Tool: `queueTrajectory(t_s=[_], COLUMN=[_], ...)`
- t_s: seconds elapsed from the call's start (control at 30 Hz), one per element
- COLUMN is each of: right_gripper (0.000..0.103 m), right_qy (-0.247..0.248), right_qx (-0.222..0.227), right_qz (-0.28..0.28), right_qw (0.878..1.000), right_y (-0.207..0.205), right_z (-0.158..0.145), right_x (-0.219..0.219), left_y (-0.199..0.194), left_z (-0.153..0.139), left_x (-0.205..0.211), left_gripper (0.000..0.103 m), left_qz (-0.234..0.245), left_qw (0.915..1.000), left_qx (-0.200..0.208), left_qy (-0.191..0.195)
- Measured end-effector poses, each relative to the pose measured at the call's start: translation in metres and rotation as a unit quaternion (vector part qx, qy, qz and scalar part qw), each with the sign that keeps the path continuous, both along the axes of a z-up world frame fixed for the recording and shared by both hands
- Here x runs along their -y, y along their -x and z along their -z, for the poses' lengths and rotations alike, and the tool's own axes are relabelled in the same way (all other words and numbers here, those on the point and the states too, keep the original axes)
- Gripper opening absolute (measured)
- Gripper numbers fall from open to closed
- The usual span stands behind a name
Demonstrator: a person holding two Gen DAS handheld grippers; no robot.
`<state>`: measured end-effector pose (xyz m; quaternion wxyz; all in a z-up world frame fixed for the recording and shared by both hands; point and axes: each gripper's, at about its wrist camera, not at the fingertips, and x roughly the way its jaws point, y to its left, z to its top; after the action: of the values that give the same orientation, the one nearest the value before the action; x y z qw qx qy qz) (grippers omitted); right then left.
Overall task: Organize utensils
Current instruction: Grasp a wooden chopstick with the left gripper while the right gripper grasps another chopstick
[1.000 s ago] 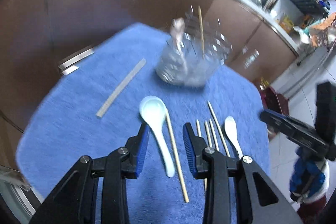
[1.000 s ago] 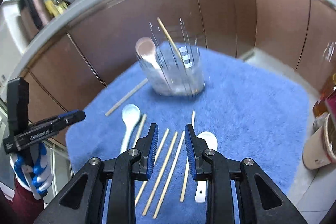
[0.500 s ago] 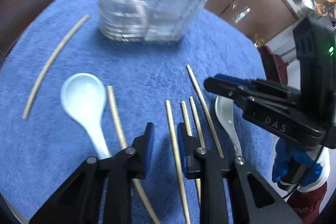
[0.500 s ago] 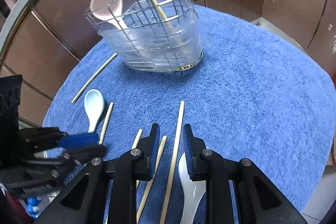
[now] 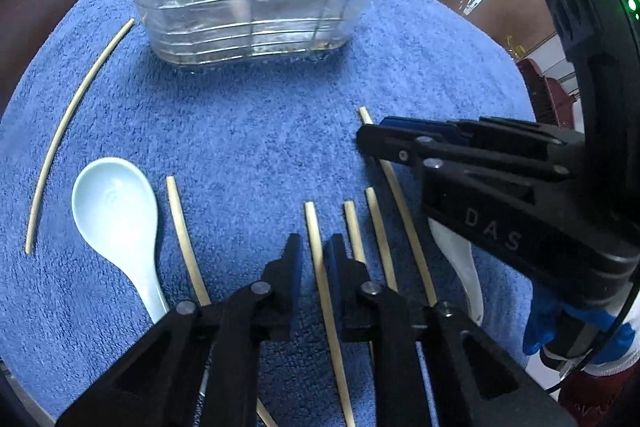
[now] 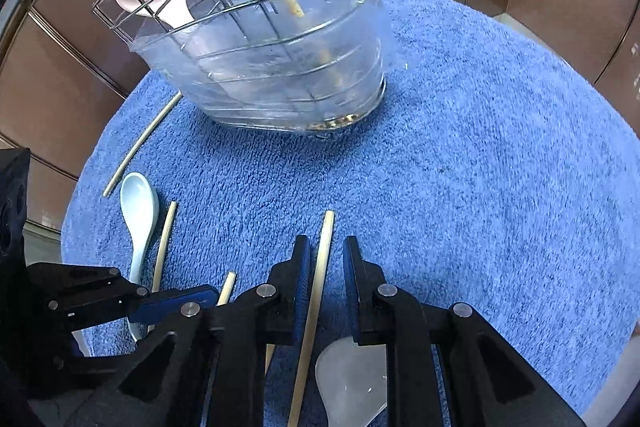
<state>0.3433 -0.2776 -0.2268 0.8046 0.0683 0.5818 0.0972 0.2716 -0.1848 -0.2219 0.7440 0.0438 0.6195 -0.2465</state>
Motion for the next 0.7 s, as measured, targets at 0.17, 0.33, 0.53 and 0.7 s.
queueTrajectory(t_s=[0.17, 0.33, 0.53, 0.7], right_gripper=[0.008, 0.006, 0.006, 0.005], right_qy=[0.010, 0.000, -0.009, -0.008], right_qx=[0.002, 0.009, 0.041, 0.096], right_qz=[0.001, 0.015, 0.019, 0.012], right_qw=[1.000, 1.000, 0.999, 0.995], right_y=[-0.002, 0.002, 0.023, 0.060], right_z=[0.003, 0.002, -0.023, -0.062], right_x=[-0.008, -0.010, -0.005, -0.010], left_y=[0.001, 0.005, 0.018, 0.040], left_z=[0.000, 0.001, -0.014, -0.045], left_x=[0.000, -0.001, -0.018, -0.037], left_gripper=[0.006, 0.005, 0.005, 0.005], left_qz=[-0.005, -0.001, -0.012, -0.022], left_qw=[1.0000, 0.9998, 0.9981, 0.9931], left_qx=[0.005, 0.021, 0.051, 0.097], left_qy=[0.004, 0.003, 0.032, 0.061])
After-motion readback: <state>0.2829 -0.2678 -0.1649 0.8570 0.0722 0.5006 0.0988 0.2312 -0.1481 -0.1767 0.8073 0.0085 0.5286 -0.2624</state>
